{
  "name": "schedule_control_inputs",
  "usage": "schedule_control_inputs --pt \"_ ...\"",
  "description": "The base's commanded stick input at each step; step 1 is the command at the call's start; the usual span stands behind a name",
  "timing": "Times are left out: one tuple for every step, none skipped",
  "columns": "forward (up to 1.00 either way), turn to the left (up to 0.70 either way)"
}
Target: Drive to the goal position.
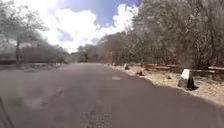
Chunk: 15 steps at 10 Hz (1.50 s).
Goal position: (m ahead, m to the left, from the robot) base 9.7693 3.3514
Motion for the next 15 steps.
schedule_control_inputs --pt "0.7 0.0" --pt "0.7 0.0" --pt "0.7 0.0" --pt "0.7 0.0" --pt "0.7 0.0" --pt "0.7 0.0" --pt "0.7 0.0" --pt "0.7 0.21" --pt "0.7 0.25" --pt "0.7 0.3" --pt "0.7 0.0" --pt "0.7 0.0" --pt "0.7 0.0" --pt "0.7 0.0" --pt "0.7 0.0"
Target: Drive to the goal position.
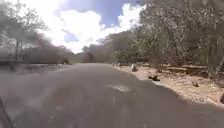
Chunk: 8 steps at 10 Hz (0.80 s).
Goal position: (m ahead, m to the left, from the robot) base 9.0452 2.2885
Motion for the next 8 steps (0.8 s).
schedule_control_inputs --pt "0.7 0.0" --pt "0.7 0.0" --pt "0.7 0.0" --pt "0.7 0.0" --pt "0.7 0.0" --pt "0.7 0.0" --pt "0.7 0.0" --pt "0.7 0.0"
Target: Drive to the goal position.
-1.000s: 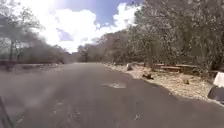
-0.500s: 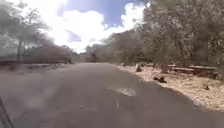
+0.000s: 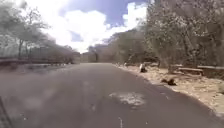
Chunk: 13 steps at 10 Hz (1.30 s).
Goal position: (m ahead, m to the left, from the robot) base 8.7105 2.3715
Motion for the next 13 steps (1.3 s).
schedule_control_inputs --pt "0.7 0.0" --pt "0.7 0.0" --pt "0.7 0.0" --pt "0.7 0.0" --pt "0.7 0.08" --pt "0.7 0.17" --pt "0.7 0.25" --pt "0.7 0.16" --pt "0.7 0.05" --pt "0.7 0.0" --pt "0.7 0.0" --pt "0.7 0.0" --pt "0.7 0.0"
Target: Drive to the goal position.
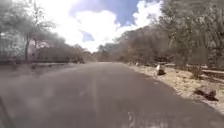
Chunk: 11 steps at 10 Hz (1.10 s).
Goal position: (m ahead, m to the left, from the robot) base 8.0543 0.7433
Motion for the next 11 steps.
schedule_control_inputs --pt "0.7 0.0" --pt "0.7 0.0" --pt "0.7 0.0" --pt "0.7 0.0" --pt "0.7 0.0" --pt "0.7 0.0" --pt "0.7 0.0" --pt "0.7 0.0" --pt "0.7 0.0" --pt "0.7 0.0" --pt "0.7 0.0"
